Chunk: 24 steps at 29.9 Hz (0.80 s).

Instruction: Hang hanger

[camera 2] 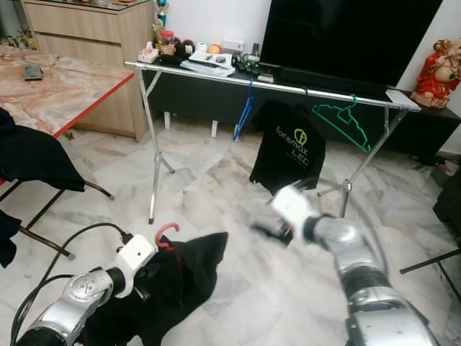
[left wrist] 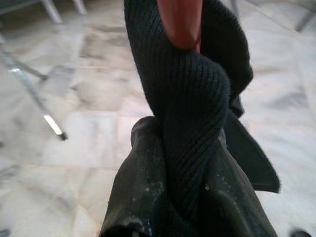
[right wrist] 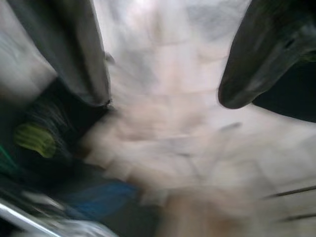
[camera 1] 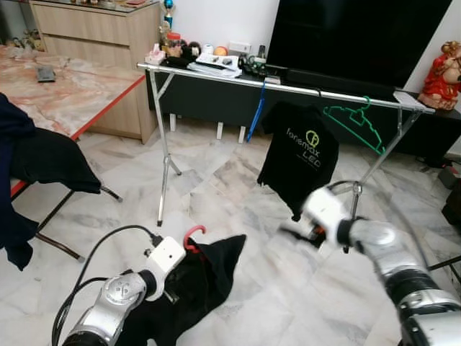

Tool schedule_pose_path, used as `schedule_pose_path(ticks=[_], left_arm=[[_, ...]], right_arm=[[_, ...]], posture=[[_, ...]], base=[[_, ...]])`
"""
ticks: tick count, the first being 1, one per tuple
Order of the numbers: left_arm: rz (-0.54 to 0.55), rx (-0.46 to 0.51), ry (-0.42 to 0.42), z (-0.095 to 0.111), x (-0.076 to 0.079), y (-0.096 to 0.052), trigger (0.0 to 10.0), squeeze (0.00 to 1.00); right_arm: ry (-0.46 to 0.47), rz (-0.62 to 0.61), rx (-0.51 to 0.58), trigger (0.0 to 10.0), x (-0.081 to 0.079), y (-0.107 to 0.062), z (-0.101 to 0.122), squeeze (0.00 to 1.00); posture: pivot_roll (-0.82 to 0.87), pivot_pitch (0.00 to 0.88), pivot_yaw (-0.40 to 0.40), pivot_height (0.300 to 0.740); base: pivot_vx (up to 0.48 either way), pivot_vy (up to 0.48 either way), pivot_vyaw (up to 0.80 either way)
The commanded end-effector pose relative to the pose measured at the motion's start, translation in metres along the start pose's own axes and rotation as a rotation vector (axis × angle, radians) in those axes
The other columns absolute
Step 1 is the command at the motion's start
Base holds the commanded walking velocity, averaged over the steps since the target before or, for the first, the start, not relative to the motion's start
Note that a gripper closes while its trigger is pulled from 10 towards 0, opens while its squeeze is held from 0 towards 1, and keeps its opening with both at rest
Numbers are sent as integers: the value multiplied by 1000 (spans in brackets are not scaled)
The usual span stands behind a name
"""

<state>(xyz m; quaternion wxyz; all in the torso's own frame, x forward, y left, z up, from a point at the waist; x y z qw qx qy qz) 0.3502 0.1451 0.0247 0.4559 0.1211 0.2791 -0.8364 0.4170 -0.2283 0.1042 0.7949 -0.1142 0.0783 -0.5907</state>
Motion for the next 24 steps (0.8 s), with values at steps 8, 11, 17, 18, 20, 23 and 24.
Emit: schedule_pose_path(ticks=[8,11,17,18,20,23,24], left_arm=[[158,125,-7,28,-10,2,10000,0],[177,130,-17,27,-11,0,10000,0],[198,152,-26,22,-10,-14,10000,0],[206,149,-18,18,-11,-18,10000,0],[224,123,5,8,-13,-24,10000,0],[264,69,-5,-14,-17,-35,10000,0],[272,57,-7,-19,-17,-38,10000,0]], right_arm=[[474,-545,-273,10000,36,-75,-165,0],[380,-537,-386,10000,22,-87,-193,0],[480,-591,-562,10000,-23,-125,-261,0],[512,-600,-577,10000,-31,-129,-269,0],[542,-608,-584,10000,-38,-131,-274,0],[521,-613,-627,10000,-50,-137,-284,0],[502,-619,-640,10000,-50,-139,-285,0]], posture=[[-39,0,-69,740],[-39,0,-63,740],[-29,0,-25,740],[-30,0,-16,740],[-32,0,-7,740],[-34,0,6,740],[-35,0,7,740]], base=[[0,0,0],[0,0,0],[0,0,0],[0,0,0],[0,0,0],[0,0,0],[0,0,0]])
Point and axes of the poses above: a point about 5 cm out from each wrist's last joint towards the gripper, its own y axis pointing out of the wrist towards the gripper, its own z axis along the axis of the wrist's last joint, x = y × z, the point moved 6 cm from there along y, pointing out of the wrist towards the gripper, and after that the axes turned 14 degrees about y, right-handed, at the moved point
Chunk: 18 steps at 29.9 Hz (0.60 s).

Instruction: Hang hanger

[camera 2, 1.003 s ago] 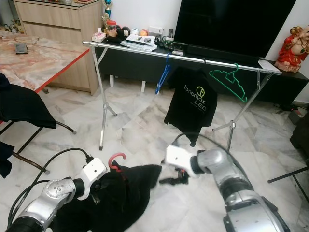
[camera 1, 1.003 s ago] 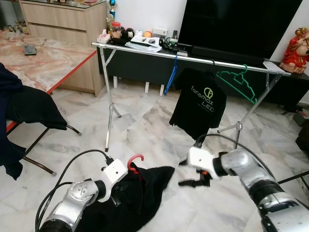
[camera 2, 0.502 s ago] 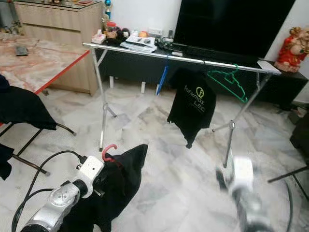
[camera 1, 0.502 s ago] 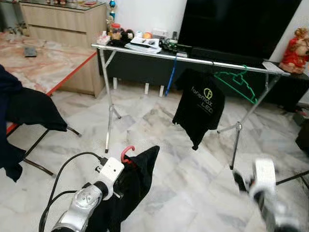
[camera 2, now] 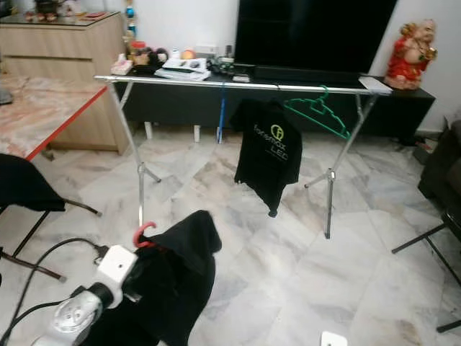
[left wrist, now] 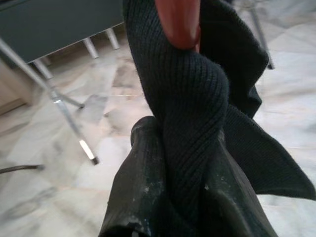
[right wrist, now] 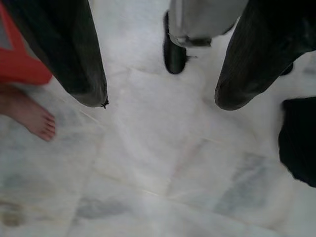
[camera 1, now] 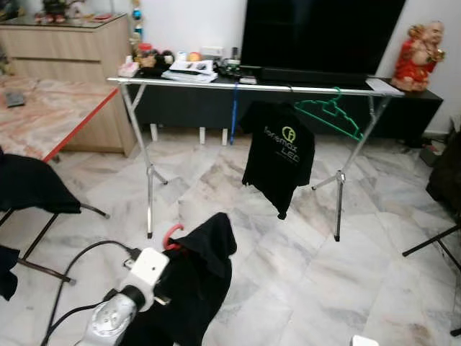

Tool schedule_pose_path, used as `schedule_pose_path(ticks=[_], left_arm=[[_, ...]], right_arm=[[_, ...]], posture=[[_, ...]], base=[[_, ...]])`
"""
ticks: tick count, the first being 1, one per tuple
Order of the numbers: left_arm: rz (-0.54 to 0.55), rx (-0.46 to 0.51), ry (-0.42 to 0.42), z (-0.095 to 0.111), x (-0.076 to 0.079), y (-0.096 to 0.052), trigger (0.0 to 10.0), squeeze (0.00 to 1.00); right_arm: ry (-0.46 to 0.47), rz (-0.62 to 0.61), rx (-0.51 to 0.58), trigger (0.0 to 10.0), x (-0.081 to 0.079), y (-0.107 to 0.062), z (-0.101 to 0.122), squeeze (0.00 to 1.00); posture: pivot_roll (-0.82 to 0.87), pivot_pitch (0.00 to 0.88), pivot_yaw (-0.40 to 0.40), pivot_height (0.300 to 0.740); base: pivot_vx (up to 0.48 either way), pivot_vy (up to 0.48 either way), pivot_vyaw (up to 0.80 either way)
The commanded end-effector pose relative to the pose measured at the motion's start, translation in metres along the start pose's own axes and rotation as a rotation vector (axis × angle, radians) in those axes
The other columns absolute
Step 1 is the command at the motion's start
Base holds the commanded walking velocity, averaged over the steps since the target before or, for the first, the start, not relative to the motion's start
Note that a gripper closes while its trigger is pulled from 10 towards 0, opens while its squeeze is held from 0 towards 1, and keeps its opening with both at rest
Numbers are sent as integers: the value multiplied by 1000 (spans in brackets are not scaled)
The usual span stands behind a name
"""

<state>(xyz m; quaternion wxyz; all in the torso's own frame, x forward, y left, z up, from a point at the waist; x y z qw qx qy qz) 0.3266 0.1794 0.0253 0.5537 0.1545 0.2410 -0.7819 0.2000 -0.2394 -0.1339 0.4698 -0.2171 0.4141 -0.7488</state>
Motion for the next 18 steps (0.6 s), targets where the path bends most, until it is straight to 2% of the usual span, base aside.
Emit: schedule_pose_path(ticks=[1,6,8,11,13,18], left_arm=[[53,-2,23,-5,-10,-7,10000,0],[113,-17,11,-11,-18,-22,10000,0],[151,-20,-18,-13,-21,-28,10000,0],[164,-20,-28,-13,-19,-30,10000,0],[188,-4,-80,-10,-16,-35,10000,0],[178,-26,-92,-14,-10,-39,10000,0]], right_arm=[[-12,-39,-1,10000,7,0,0,0],[17,-31,4,10000,9,0,2,0],[12,-37,6,10000,12,0,5,0],[13,-42,5,10000,14,0,5,0],[17,-35,14,10000,15,0,8,0],[17,-56,10,10000,20,-1,5,0]], posture=[[-31,0,8,740],[-18,0,5,740],[-17,0,0,740],[-14,0,-9,740],[-16,0,-14,740],[-13,0,1,740]], base=[[0,0,0],[0,0,0],[0,0,0],[0,0,0],[0,0,0],[0,0,0]])
Point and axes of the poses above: a point about 5 cm out from each wrist's last joint towards the gripper, its own y axis pointing out of the wrist towards the gripper, its own z axis along the axis of the wrist's last joint, x = y × z, the point moved 6 cm from there along y, pointing out of the wrist towards the gripper, and after that the axes turned 14 degrees about y, right-handed, at the moved point
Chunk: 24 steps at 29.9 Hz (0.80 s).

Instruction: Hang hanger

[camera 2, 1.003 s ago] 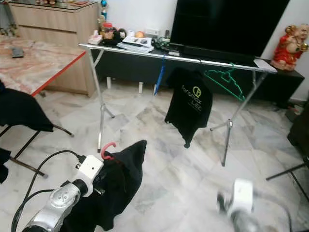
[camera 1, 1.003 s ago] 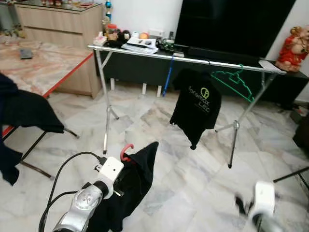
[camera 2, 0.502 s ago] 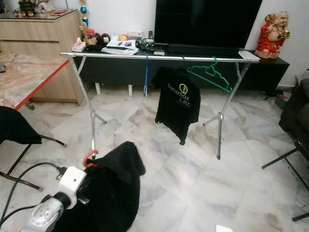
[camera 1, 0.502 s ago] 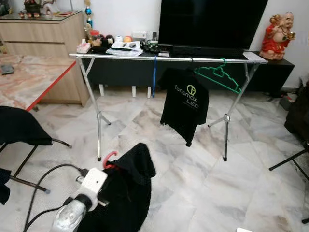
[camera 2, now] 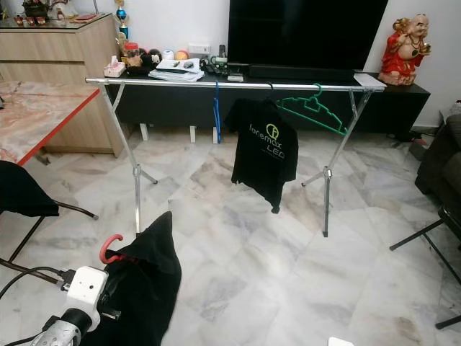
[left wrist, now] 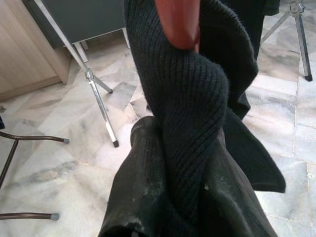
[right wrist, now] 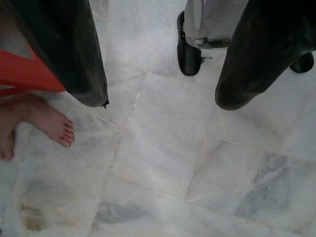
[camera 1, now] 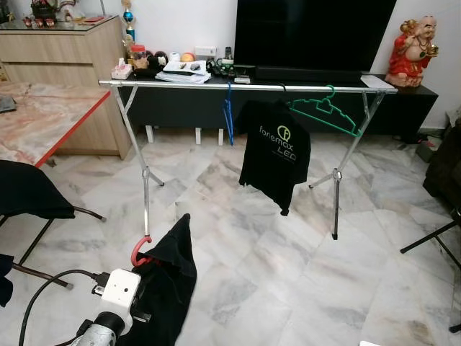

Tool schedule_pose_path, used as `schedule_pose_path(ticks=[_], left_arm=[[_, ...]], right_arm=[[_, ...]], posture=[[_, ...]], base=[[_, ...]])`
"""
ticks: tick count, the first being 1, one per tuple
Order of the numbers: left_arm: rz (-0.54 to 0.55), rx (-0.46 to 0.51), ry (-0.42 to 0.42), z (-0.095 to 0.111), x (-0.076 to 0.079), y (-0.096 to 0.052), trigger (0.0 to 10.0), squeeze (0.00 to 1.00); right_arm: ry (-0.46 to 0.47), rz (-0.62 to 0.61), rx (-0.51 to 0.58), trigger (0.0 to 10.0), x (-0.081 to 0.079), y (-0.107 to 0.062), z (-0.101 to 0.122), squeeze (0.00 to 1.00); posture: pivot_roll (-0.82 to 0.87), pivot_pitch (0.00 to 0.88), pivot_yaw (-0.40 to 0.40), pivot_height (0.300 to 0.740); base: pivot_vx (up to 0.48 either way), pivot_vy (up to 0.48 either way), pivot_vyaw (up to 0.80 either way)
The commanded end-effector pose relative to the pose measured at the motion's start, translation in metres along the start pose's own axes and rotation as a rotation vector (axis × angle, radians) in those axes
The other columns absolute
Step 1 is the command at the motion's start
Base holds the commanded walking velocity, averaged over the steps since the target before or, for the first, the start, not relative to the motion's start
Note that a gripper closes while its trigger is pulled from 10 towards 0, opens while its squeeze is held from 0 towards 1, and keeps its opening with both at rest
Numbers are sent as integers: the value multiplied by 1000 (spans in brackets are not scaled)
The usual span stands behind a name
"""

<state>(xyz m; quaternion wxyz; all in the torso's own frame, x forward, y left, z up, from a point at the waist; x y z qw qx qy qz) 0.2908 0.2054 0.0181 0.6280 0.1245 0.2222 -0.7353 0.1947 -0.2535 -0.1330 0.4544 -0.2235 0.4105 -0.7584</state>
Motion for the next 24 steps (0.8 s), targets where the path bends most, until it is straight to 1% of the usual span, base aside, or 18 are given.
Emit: schedule_pose_path(ticks=[1,6,13,14,15,16,19,22,24], left_arm=[[17,23,-7,7,-5,0,10000,0],[28,11,-12,5,-12,0,10000,0],[28,7,-15,6,-12,-1,10000,0],[29,-2,-14,4,-16,2,10000,0],[29,-2,-14,4,-16,2,10000,0],[31,-18,-9,1,-22,4,10000,0],[30,-31,-6,-1,-23,5,10000,0],[44,-34,-18,0,-27,6,10000,0],[49,-35,-20,0,-30,7,10000,0]], right_arm=[[13,-20,7,10000,5,0,2,0],[14,-6,-2,10000,2,0,0,0],[14,-6,-3,10000,2,0,0,0],[15,6,-9,10000,-1,0,-3,0],[15,6,-9,10000,-1,0,-3,0],[7,22,-20,10000,-5,-1,-6,0],[-9,36,-20,10000,-7,-1,-6,0],[2,47,-7,10000,-9,0,-2,0],[-5,49,-3,10000,-9,0,0,0]], posture=[[-19,0,5,740],[-23,0,10,740],[-23,0,10,740],[-22,0,20,740],[-22,0,20,740],[-21,0,20,740],[-23,0,23,740],[-24,0,23,740],[-20,0,24,740]], base=[[0,0,0],[0,0,0],[0,0,0],[292,0,0],[292,0,0],[296,0,0],[295,0,0],[296,0,0],[298,0,800]])
Point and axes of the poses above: a point about 5 cm out from each wrist's last joint towards the gripper, its own y axis pointing out of the wrist towards the gripper, its own z axis along the axis of the wrist's last joint, x = y × z, the point moved 6 cm from there along y, pointing out of the wrist towards the gripper, and after that the axes turned 14 degrees about y, right-handed, at the moved point
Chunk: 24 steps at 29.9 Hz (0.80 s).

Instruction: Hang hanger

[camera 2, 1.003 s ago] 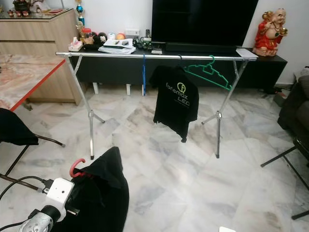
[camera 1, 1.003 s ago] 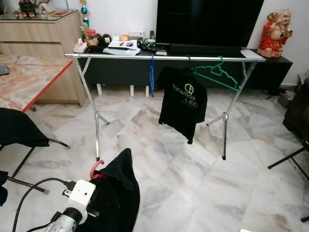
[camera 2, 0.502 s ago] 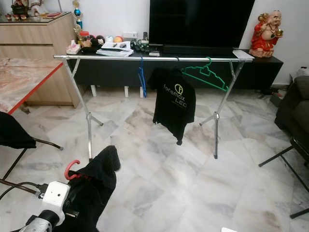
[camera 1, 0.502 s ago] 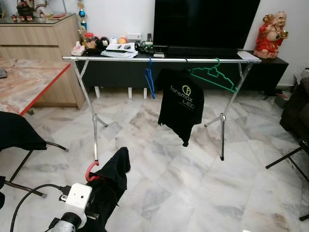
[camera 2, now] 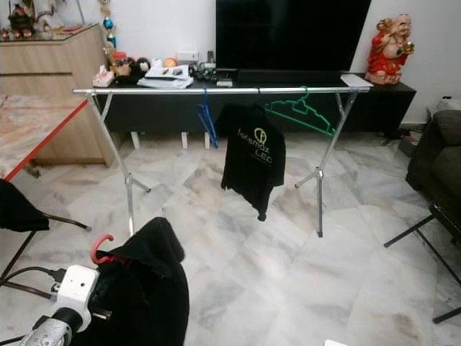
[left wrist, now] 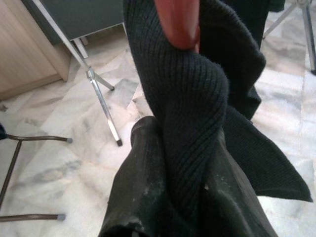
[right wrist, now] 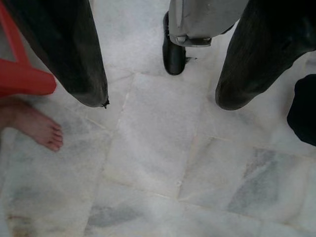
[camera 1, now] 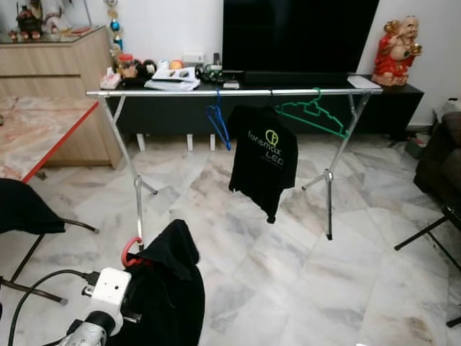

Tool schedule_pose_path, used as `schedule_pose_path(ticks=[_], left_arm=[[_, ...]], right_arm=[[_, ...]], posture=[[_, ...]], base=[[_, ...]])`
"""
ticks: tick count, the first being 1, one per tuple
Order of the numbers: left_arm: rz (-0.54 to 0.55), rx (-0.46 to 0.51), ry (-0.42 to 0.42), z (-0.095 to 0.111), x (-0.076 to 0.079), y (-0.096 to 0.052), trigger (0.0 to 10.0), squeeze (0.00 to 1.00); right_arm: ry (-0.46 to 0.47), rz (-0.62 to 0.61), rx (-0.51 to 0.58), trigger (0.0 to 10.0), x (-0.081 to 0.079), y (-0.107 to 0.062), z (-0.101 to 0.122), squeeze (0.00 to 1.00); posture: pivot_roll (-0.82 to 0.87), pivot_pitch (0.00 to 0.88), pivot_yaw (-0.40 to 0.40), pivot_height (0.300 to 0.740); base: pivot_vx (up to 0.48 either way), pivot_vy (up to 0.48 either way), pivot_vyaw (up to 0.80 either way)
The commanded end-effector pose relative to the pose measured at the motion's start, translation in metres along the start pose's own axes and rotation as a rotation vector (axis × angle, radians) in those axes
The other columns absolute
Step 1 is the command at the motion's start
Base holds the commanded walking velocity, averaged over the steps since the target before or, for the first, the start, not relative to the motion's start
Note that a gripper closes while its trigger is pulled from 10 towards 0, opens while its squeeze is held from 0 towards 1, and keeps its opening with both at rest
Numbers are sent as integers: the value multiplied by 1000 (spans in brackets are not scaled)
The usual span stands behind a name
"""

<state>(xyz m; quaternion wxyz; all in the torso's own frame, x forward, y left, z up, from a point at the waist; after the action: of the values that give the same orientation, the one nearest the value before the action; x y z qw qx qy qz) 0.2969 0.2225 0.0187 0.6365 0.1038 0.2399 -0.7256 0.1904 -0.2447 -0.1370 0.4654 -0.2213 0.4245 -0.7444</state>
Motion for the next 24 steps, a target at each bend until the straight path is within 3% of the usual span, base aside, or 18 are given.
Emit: schedule_pose_path(ticks=[1,5,24], left_arm=[[40,23,-12,7,-14,3,10000,0],[43,23,-14,8,-15,4,10000,0],[88,4,-34,8,-27,8,10000,0]], right_arm=[[-5,11,23,10000,-3,1,9,0],[6,11,21,10000,-4,1,9,0],[33,34,25,10000,-12,2,14,0]], posture=[[-19,0,24,740],[-18,0,24,740],[-6,0,12,740]], base=[[304,0,800],[306,0,638],[321,0,0]])
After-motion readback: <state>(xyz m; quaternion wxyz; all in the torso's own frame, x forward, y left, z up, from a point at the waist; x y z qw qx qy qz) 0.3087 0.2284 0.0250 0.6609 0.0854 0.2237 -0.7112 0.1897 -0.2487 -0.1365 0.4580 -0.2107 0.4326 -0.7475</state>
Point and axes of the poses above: a point about 5 cm out from each wrist's last joint towards the gripper, its own y axis pointing out of the wrist towards the gripper, its own z axis along the axis of the wrist's last joint, x = y × z, the point moved 6 cm from there along y, pointing out of the wrist towards the gripper, and after that the axes turned 14 degrees about y, right-handed, at the moved point
